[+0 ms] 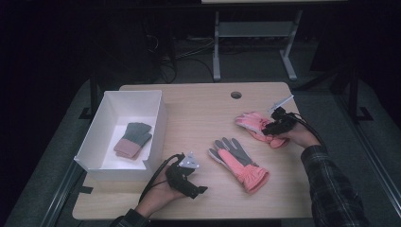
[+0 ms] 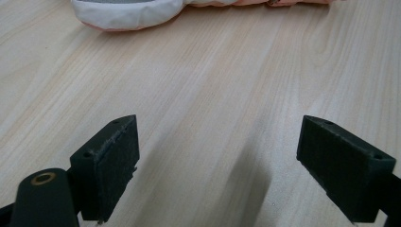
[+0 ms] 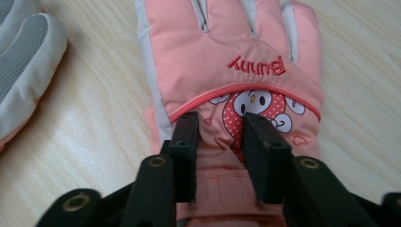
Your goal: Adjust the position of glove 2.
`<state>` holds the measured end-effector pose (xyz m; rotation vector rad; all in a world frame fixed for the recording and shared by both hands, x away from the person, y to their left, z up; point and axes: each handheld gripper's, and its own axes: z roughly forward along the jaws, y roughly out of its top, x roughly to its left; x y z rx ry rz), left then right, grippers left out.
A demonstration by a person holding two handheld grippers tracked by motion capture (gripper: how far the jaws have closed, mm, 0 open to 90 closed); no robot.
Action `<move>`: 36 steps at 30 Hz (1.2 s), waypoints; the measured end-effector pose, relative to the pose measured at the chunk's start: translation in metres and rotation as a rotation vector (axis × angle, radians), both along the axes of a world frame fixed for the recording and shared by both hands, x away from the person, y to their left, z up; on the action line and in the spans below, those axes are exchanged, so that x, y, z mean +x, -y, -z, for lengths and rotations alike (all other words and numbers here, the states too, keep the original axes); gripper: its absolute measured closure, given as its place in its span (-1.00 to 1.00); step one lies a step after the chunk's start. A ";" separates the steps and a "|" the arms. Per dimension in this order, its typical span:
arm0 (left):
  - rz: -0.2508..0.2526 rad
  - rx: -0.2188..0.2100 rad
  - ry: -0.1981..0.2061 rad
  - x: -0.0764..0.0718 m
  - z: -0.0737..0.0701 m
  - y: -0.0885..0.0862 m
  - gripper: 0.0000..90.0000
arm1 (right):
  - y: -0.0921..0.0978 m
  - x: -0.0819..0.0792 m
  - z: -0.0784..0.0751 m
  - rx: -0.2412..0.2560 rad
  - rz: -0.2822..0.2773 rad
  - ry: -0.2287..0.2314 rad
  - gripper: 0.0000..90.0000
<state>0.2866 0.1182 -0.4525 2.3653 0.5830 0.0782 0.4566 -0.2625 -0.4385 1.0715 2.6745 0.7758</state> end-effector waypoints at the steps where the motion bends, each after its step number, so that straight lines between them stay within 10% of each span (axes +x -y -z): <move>1: 0.004 0.004 0.000 0.000 0.000 0.000 -0.70 | -0.002 0.000 0.000 -0.011 0.003 -0.001 0.51; 7: 0.000 0.007 -0.003 0.000 0.001 0.001 -0.70 | -0.004 -0.001 -0.001 -0.021 0.021 0.001 0.93; 20: -0.017 -0.001 -0.004 0.001 0.000 -0.002 -0.70 | 0.004 -0.012 -0.021 0.079 0.113 -0.002 0.98; 36: -0.018 -0.001 -0.007 0.001 0.002 -0.001 -0.70 | -0.001 -0.085 -0.023 0.096 0.164 -0.014 0.95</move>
